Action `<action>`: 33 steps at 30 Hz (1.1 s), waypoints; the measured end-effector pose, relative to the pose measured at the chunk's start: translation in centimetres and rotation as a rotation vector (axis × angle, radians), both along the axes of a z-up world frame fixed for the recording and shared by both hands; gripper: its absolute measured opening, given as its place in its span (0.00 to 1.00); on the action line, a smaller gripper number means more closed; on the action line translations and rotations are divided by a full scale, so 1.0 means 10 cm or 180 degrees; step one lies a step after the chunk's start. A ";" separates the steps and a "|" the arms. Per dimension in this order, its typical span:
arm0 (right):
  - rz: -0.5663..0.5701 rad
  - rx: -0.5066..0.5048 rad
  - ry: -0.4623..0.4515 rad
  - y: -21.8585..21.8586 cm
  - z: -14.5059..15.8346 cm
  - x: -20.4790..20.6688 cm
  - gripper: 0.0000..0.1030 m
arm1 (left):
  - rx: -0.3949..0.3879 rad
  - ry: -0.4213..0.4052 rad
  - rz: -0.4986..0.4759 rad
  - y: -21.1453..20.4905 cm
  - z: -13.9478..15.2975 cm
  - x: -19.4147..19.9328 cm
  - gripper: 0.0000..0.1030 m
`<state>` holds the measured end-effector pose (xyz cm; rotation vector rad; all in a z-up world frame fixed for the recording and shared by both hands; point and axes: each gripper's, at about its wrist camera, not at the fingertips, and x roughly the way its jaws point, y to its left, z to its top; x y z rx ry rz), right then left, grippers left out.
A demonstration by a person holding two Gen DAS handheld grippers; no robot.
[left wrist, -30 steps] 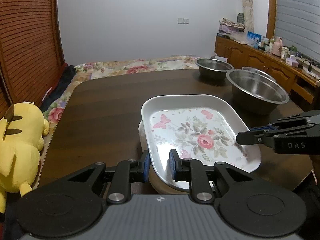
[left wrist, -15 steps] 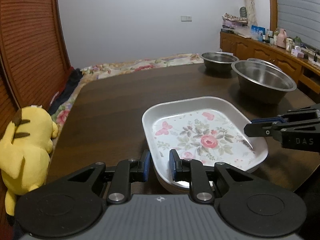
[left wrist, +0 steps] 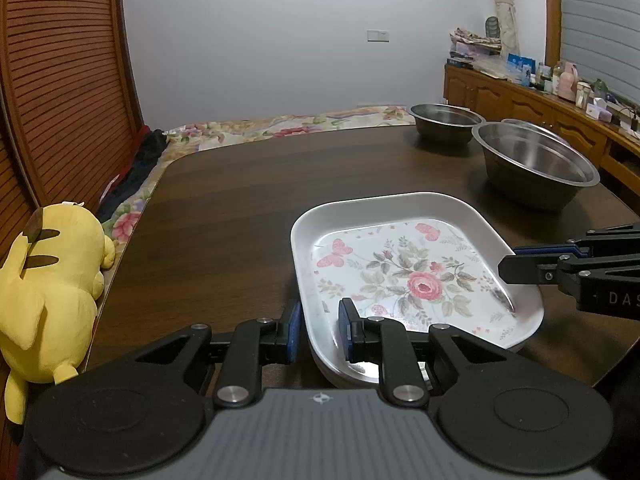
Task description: Organize plates and bowls
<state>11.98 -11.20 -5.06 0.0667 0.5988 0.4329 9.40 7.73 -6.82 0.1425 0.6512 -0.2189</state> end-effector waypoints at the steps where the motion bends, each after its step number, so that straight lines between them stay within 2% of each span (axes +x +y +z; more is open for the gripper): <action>1: 0.0000 0.0010 0.0004 -0.01 0.00 0.00 0.15 | -0.0002 0.0000 0.0002 0.00 0.00 0.00 0.21; 12: 0.0008 0.0062 0.0016 -0.03 -0.02 0.01 0.14 | -0.0084 -0.0055 0.0047 0.01 0.03 -0.02 0.24; 14: 0.0012 0.0127 0.0033 -0.06 0.00 0.02 0.14 | -0.0099 -0.0099 0.0069 0.01 0.06 -0.02 0.34; 16: -0.0023 0.0159 0.0001 -0.11 0.04 0.02 0.14 | -0.0107 -0.0143 0.0081 0.01 0.09 -0.02 0.41; 24: -0.0245 0.0160 -0.0333 -0.46 0.33 -0.05 0.15 | -0.0164 -0.0305 -0.0001 -0.20 0.30 0.11 0.61; 25: -0.0272 0.0153 -0.0368 -0.52 0.34 -0.05 0.18 | -0.0170 -0.0331 -0.0025 -0.26 0.32 0.13 0.66; 26: -0.0301 0.0159 -0.0402 -0.61 0.38 -0.05 0.31 | -0.0171 -0.0368 -0.0054 -0.32 0.34 0.15 0.71; 28: -0.0397 0.0209 -0.0468 -0.78 0.42 -0.04 0.48 | -0.0178 -0.0414 -0.0108 -0.45 0.37 0.20 0.72; 31: -0.0551 0.0173 -0.0571 -1.02 0.47 -0.02 0.54 | -0.0216 -0.0413 -0.0201 -0.64 0.39 0.30 0.74; 33: -0.0635 0.0135 -0.0598 -1.18 0.48 0.01 0.65 | -0.0251 -0.0412 -0.0274 -0.79 0.40 0.36 0.74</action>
